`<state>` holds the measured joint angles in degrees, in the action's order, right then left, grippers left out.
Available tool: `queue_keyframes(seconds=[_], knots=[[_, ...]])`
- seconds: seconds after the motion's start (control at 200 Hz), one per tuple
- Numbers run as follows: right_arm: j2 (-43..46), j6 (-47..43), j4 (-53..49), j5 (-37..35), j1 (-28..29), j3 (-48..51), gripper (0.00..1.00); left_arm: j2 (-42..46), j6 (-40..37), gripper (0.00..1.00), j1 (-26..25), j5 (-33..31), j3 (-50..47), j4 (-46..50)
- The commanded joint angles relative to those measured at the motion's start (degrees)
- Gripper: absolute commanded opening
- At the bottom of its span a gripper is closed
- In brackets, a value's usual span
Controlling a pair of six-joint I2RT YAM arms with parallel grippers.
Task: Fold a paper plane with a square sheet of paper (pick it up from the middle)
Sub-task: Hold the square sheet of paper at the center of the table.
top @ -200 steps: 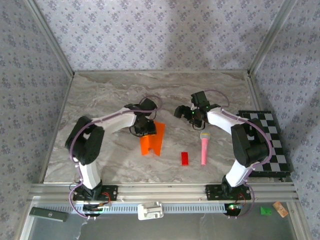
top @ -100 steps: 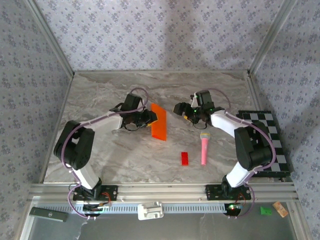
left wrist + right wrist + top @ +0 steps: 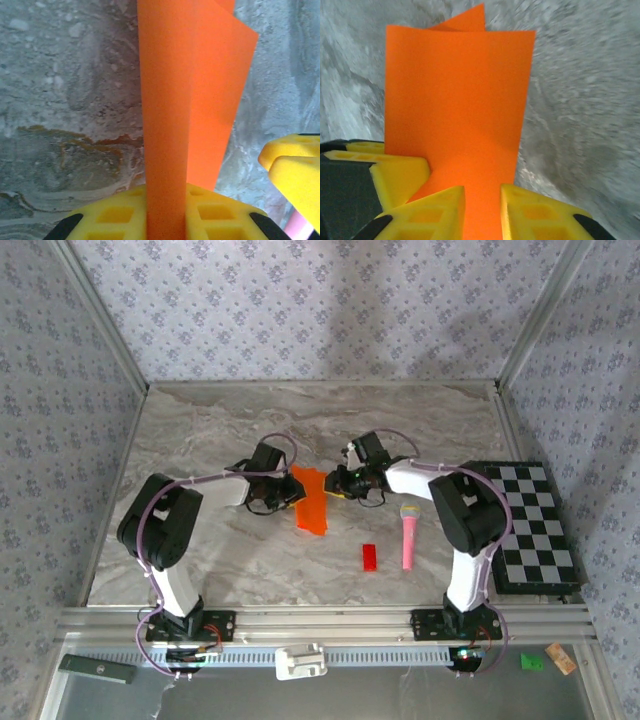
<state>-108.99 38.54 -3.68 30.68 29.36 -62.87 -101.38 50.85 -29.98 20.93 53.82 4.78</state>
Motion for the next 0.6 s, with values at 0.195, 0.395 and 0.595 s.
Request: queue_keyframes(seconds=[0.195, 0.395, 0.595], knots=[[-5.98, -2.07, -9.57, -2.12, 2.4, -7.93, 0.2, -1.4, -2.19, 0.2, 0.35, -1.76, 0.44, 2.15], [-7.99, -4.77, -14.56, -5.79, 3.28, -10.33, 0.18, -1.37, -3.21, 0.27, 0.42, -2.62, 1.6, 5.5], [-9.46, -4.11, -17.5, -8.0, 3.87, -11.47, 0.17, 1.62, -2.71, 0.41, 0.39, -6.82, 1.03, 10.64]])
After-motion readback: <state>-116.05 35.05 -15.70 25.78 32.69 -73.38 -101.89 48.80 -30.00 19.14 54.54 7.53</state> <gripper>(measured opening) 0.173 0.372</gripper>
